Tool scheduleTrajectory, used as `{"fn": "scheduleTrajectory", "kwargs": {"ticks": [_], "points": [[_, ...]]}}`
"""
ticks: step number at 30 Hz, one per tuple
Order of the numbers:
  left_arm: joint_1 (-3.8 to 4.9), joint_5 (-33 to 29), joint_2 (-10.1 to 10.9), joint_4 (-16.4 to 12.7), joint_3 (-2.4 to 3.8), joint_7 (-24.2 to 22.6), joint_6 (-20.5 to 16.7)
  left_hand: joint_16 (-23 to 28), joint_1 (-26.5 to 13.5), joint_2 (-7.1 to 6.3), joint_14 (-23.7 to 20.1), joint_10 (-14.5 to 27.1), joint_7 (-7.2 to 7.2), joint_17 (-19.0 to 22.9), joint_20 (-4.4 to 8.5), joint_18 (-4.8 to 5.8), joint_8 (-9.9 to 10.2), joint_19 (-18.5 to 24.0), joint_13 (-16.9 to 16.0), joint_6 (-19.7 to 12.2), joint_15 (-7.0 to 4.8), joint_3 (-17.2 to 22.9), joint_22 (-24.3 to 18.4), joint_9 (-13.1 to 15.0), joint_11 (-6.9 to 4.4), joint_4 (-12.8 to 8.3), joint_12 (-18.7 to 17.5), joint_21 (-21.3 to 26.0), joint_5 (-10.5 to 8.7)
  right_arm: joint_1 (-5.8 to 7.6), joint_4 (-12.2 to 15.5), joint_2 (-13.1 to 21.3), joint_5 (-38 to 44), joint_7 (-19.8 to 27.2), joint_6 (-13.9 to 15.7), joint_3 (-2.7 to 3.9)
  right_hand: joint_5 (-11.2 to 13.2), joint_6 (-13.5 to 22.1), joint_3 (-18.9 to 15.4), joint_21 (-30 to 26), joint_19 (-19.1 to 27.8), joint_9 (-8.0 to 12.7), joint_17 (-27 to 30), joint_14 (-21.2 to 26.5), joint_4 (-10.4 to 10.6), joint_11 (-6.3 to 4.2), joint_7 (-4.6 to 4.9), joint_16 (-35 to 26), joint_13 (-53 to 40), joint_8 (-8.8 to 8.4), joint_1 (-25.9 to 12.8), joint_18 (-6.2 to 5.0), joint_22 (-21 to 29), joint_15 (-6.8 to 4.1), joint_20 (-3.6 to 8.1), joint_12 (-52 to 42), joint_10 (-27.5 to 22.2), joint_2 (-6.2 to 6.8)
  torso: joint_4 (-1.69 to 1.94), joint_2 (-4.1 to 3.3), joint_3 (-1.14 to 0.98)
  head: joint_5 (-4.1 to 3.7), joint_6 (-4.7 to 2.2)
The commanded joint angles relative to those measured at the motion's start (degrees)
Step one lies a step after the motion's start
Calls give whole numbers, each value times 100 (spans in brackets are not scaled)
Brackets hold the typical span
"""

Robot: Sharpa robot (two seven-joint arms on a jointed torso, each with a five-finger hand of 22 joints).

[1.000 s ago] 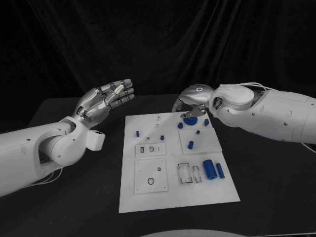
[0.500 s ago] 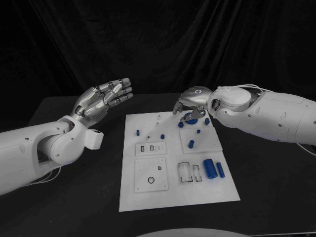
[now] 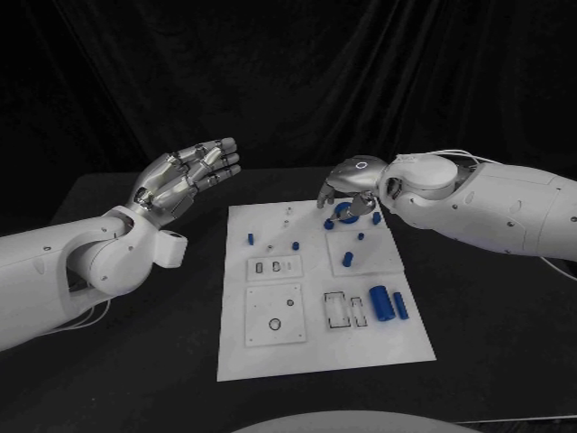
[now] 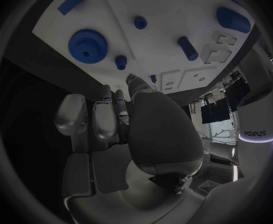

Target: Assemble the parts on the task board

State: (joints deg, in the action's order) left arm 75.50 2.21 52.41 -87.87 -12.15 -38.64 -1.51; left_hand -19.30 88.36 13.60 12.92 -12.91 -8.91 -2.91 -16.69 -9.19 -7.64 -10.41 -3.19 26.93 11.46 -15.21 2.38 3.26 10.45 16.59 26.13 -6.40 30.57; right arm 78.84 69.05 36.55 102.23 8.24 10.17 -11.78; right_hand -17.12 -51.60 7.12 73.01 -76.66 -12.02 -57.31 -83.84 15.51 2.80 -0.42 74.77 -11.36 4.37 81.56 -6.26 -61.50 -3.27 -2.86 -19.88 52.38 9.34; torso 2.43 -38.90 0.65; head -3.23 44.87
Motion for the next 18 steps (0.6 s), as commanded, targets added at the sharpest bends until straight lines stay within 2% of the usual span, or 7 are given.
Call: {"fn": "scheduleTrajectory", "kwargs": {"ticks": [1,10,18], "points": [[18,0,-17,2,6,-722,83,-34,57,-5,50,-21,4,-7,-16,67,-29,-51,-11,49,-2,41,10,7,-11,-14,27,-45,31,-42,-29,-12,57,28,-148,3,-60,22,25,-26,43,-18,0,43,4,-3,-13,-27,-36,1,-33,-4,3,10,-18,-56,-59,-1,6,12,3,-18,26],[18,0,-17,19,6,-715,102,-37,63,-4,53,-21,5,-7,-16,68,-32,-58,-10,56,0,45,11,7,-11,-15,26,-49,36,-177,-174,-77,57,57,-188,3,-238,30,83,-61,60,-72,34,61,-50,-2,-15,-49,-175,5,-3,-12,18,12,-20,-175,-176,4,9,22,6,0,62],[17,0,-34,46,6,-691,133,-43,86,-8,59,-23,-1,-7,-17,74,-36,-67,-10,68,6,60,12,8,-15,-21,29,-55,59,-232,-272,-135,57,138,18,3,-603,0,223,-82,59,-155,10,66,-135,5,1,-43,-348,25,58,-11,-9,16,-25,-326,-288,6,5,32,9,8,91]]}}
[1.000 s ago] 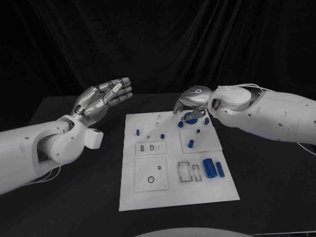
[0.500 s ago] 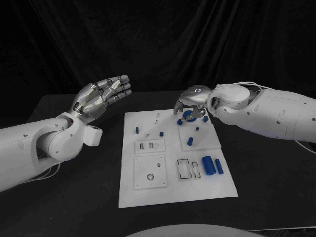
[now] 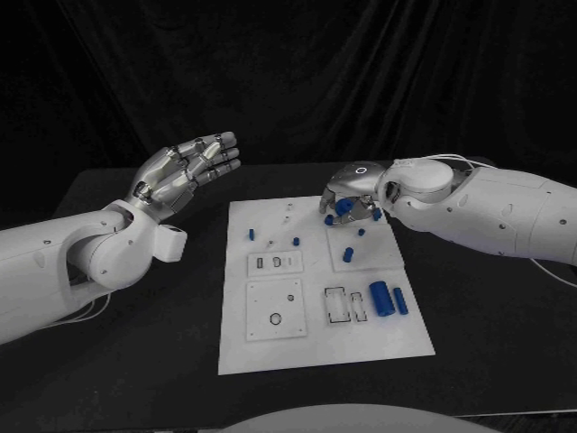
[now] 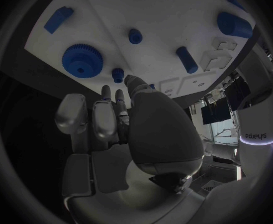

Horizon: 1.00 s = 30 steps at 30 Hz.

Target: Assemble the parts on the task board

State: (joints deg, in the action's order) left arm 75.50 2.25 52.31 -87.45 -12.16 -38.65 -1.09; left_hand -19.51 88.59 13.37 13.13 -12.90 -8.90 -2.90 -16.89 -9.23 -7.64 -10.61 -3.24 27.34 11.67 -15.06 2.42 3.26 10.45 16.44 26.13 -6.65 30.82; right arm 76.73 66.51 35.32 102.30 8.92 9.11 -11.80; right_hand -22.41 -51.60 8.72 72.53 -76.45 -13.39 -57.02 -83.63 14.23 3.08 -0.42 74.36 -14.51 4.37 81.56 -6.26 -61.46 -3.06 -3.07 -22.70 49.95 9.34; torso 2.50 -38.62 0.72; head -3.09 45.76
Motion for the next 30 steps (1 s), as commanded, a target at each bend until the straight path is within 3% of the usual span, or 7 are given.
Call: {"fn": "scheduleTrajectory", "kwargs": {"ticks": [1,3,11,14,22,27,30], "points": [[17,-4,-25,6,6,-687,96,-21,63,15,39,-23,-1,-8,3,78,-37,-47,-5,27,-15,45,8,8,-15,-5,29,-30,34,-23,-20,-14,49,72,134,5,-98,-2,75,-36,39,-23,-17,45,-13,-24,0,-2,-44,26,63,-12,-13,-6,-5,-54,-49,6,-2,4,2,-6,2],[17,-4,-33,15,6,-678,117,-25,70,14,41,-24,-5,-9,3,80,-38,-51,-5,33,-15,49,8,9,-15,-7,30,-33,40,-31,-27,-22,49,79,170,5,-140,-10,98,-36,36,-34,-21,45,-24,-23,-1,-1,-61,30,73,-11,-20,-5,-4,-71,-53,8,0,6,1,-13,19],[15,-4,-38,34,6,-644,166,-28,91,11,43,-26,-17,-8,3,86,-50,-53,-5,70,-13,63,8,13,-16,-11,34,-33,57,-75,-98,-58,50,104,165,5,-451,-132,271,-55,41,-136,-15,54,-81,-21,17,-8,-157,97,111,-13,-36,-5,-4,-165,-66,32,4,4,-1,-6,-21],[14,-4,-39,39,5,-634,182,-35,101,9,48,-29,-20,-9,4,88,-54,-58,-6,79,-10,68,8,13,-14,-13,39,-36,64,-109,-151,-85,50,121,152,5,-505,-133,314,-54,39,-155,-15,55,-99,-20,20,-9,-171,100,127,-12,-46,-5,-3,-177,-72,38,2,6,0,14,26],[13,-4,-41,51,5,-612,215,-47,117,5,59,-33,-26,-11,3,93,-65,-61,-6,110,-2,79,8,17,-11,-14,43,-38,78,-160,-220,-116,50,147,130,5,-505,-120,322,-56,39,-163,4,61,-98,-16,22,-20,-179,94,112,-12,-49,-4,-4,-182,-78,56,4,21,2,9,63],[13,-4,-40,63,5,-600,231,-58,127,2,68,-38,-30,-12,3,97,-71,-68,-7,125,4,86,9,18,-11,-14,49,-42,87,-176,-270,-143,50,171,124,5,-674,-137,418,-63,42,-216,6,68,-107,-18,29,-25,-211,107,96,-11,-64,-2,-6,-206,-94,72,8,20,3,-6,92],[12,-4,-35,59,5,-590,240,-58,127,2,68,-38,-30,-12,3,97,-71,-68,-7,125,4,86,9,18,-11,-14,49,-42,87,-183,-293,-156,50,173,105,5,-774,-150,486,-70,47,-251,16,77,-124,-18,38,-34,-229,118,99,-12,-70,-3,-6,-219,-97,84,8,18,1,-11,76]]}}
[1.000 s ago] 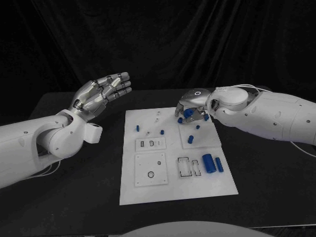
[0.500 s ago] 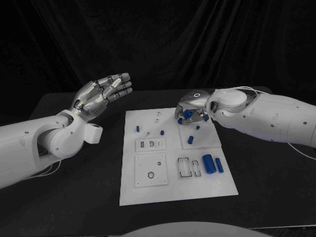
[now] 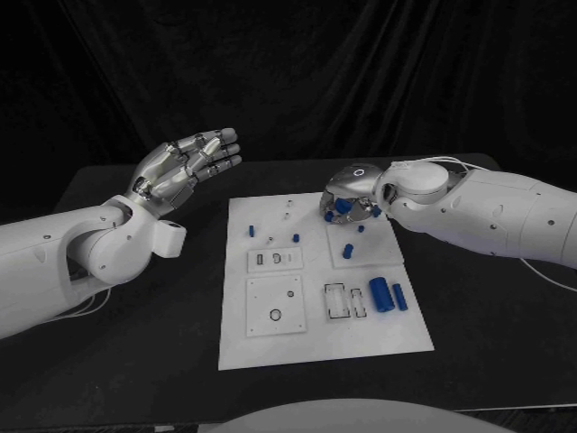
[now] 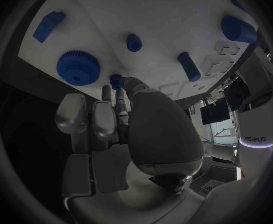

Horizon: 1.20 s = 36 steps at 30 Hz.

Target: Assemble the parts on the task board

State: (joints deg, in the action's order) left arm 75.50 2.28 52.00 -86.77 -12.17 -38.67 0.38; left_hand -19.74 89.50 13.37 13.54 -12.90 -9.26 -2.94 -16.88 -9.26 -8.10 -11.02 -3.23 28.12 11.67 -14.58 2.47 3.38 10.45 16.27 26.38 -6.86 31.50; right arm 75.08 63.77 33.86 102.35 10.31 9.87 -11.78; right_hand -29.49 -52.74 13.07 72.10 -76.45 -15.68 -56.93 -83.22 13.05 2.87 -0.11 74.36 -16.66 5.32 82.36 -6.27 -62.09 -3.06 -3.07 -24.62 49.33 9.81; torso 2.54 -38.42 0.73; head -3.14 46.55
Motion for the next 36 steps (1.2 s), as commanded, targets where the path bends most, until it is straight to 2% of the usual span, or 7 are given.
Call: {"fn": "scheduleTrajectory", "kwargs": {"ticks": [1,4,9,15,23,36], "points": [[12,-7,-2,-12,6,-586,93,-35,37,2,27,-38,5,-8,3,100,-25,-27,-8,48,4,38,5,6,-11,2,23,-20,20,-19,-25,-12,45,34,23,3,-94,-41,70,-24,44,-32,-2,33,-11,2,7,-30,-21,27,17,-10,-16,-4,-6,-35,-25,43,6,-4,0,-6,-4],[11,-7,3,-15,6,-580,92,-38,46,-1,30,-40,4,-8,3,104,-31,-28,-8,61,10,44,5,7,-10,2,26,-21,30,-23,-45,-18,45,47,20,3,-225,-85,161,-26,42,-84,-7,32,-27,-2,27,-29,-43,56,10,-10,-31,-7,-2,-60,3,49,5,-4,0,-5,-1],[11,-7,7,-10,6,-573,92,-46,54,-3,37,-43,3,-9,3,106,-35,-32,-9,72,13,50,5,8,-11,2,30,-23,40,-27,-78,-19,45,94,54,3,-298,-200,273,-21,37,-171,-15,30,-83,-30,50,-27,-69,143,44,-9,-58,-24,9,-102,78,32,-1,0,3,0,-2],[10,-7,1,1,6,-558,99,-52,62,-3,42,-47,3,-10,3,109,-38,-35,-9,81,16,56,5,9,-9,2,36,-25,48,-29,-150,-50,45,136,44,3,-309,-299,390,-11,26,-301,-18,29,-176,-98,99,-32,-98,277,79,-5,-101,-64,39,-163,235,-2,6,8,-1,-10,0],[8,-6,-7,11,5,-534,117,-65,88,-3,53,-57,-2,-11,3,118,-44,-41,-10,95,23,78,5,10,-3,-1,47,-28,71,-42,-212,-79,-6,195,89,3,-290,-342,483,11,8,-461,8,35,-294,-155,144,-56,-115,412,104,6,-168,-108,82,-207,426,-28,-3,12,3,-2,19],[3,-6,-3,64,5,-498,141,-84,138,3,68,-73,-9,-13,3,132,-58,-49,-12,133,35,120,5,13,10,-10,66,-32,103,-20,-100,-75,-197,295,585,4,-236,-337,551,41,0,-612,-34,39,-410,-190,225,-46,-132,520,124,21,-257,-131,106,-244,619,-32,1,12,0,74,27]]}}
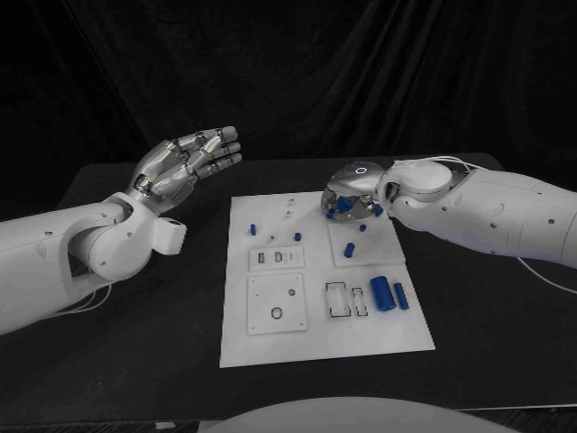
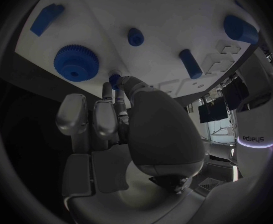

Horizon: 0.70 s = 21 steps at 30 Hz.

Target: Assemble the parts on the task board

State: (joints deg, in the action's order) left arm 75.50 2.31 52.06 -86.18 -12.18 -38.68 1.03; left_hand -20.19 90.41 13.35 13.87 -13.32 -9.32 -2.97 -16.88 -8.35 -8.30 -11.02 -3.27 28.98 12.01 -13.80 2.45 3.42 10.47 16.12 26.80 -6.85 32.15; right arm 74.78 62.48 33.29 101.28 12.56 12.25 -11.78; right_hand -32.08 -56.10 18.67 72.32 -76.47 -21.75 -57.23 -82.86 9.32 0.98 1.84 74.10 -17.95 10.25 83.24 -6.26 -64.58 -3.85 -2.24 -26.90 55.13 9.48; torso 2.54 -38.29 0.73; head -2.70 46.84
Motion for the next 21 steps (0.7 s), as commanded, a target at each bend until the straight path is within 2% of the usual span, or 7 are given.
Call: {"fn": "scheduleTrajectory", "kwargs": {"ticks": [1,2,10,12,15,18,21], "points": [[3,-9,-11,11,6,-493,78,-39,47,5,36,-32,-3,-9,3,41,-38,-50,-8,46,1,41,6,8,8,5,25,-33,37,21,29,-35,-108,69,369,3,32,1,-8,19,1,-12,-1,4,-42,0,34,-22,-2,31,36,22,-10,-53,24,-15,45,5,0,2,2,46,1],[3,-9,-13,18,6,-488,78,-41,57,5,37,-37,-4,-9,3,43,-42,-52,-9,57,2,49,6,9,9,4,31,-34,44,38,19,-67,-131,68,386,3,38,3,-8,24,-2,-16,-5,3,-43,2,36,-20,-1,33,34,23,-19,-52,24,-12,45,8,-1,2,2,86,-1],[3,-9,-20,34,6,-450,70,-50,72,2,44,-49,-7,-10,4,47,-50,-55,-11,79,1,61,6,12,10,2,48,-36,55,159,-225,-409,-201,65,365,4,80,7,14,20,6,-56,-9,9,-68,14,57,-23,12,58,37,25,-27,-44,21,22,33,10,-6,12,11,226,21],[3,-9,-22,35,6,-433,66,-50,72,2,44,-49,-7,-10,4,47,-50,-55,-11,79,1,61,6,12,10,2,48,-36,55,173,-345,-526,-235,75,354,4,82,7,17,22,4,-59,-16,8,-71,12,58,-20,12,60,39,26,-31,-44,21,23,35,8,-4,15,15,243,14],[3,-10,-27,38,6,-414,58,-54,79,-1,47,-56,-8,-11,4,49,-55,-55,-12,92,-1,67,6,13,10,2,54,-36,60,184,-543,-698,-318,61,262,5,95,-10,25,28,1,-77,-23,8,-79,17,69,-17,13,78,38,28,-45,-43,20,27,47,1,4,16,17,265,-54],[3,-10,-31,38,6,-407,48,-56,86,-4,49,-63,-9,-11,5,51,-61,-56,-13,108,-2,71,6,15,7,1,64,-36,64,189,-745,-859,-366,55,204,5,105,-20,32,40,-6,-94,-39,6,-86,36,89,-10,16,91,31,33,-66,-37,18,38,47,1,8,15,16,274,-51],[3,-10,-34,37,6,-403,43,-62,94,-8,54,-67,-9,-12,5,52,-64,-60,-14,116,-4,77,6,16,4,0,66,-39,70,191,-915,-988,-404,58,181,5,106,-19,40,52,-14,-100,-46,5,-97,37,94,-7,16,93,38,38,-87,-34,16,39,56,0,25,8,5,266,-73]]}}
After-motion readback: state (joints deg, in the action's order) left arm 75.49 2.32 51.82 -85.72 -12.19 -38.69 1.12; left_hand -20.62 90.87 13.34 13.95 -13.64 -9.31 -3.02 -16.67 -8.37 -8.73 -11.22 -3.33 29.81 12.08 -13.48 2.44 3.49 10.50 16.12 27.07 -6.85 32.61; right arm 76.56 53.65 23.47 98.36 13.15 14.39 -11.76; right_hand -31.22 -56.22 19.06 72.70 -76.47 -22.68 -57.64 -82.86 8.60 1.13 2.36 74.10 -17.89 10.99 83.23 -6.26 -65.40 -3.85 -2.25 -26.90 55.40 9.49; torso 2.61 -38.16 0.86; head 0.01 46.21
